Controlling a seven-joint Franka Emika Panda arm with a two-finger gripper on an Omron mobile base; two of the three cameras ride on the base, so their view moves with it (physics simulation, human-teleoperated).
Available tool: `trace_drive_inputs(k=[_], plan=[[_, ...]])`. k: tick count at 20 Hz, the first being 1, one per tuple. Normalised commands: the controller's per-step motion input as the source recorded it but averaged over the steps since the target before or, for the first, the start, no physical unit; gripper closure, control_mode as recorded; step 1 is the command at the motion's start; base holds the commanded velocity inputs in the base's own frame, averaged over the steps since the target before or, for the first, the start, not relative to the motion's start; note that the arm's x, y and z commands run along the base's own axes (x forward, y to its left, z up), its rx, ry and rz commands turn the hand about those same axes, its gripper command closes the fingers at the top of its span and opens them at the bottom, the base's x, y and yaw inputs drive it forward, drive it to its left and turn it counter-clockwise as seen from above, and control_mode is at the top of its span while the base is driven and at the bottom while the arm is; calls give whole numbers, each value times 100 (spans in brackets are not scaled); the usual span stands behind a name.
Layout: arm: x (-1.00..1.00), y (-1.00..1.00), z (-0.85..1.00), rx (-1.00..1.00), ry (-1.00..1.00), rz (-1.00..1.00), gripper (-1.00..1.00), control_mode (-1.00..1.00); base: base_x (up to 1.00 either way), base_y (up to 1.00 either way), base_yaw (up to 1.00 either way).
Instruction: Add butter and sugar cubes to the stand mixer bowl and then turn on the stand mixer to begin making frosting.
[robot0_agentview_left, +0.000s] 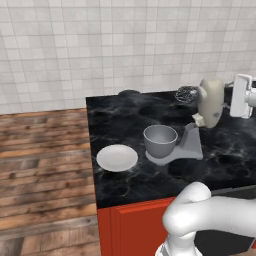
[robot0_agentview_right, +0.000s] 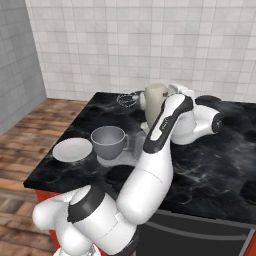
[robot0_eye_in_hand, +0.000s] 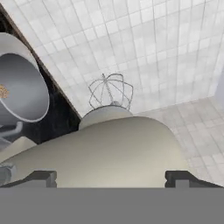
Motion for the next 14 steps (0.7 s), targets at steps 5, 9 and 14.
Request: trace_drive_inputs(k=[5,9,14], plan=[[0,100,-21,-10,0,15,-100,-100,0,0,0],[3,100,-20,-13,4,13,-100,-100,0,0,0],[2,100,-26,-18,6,12,-100,-100,0,0,0]])
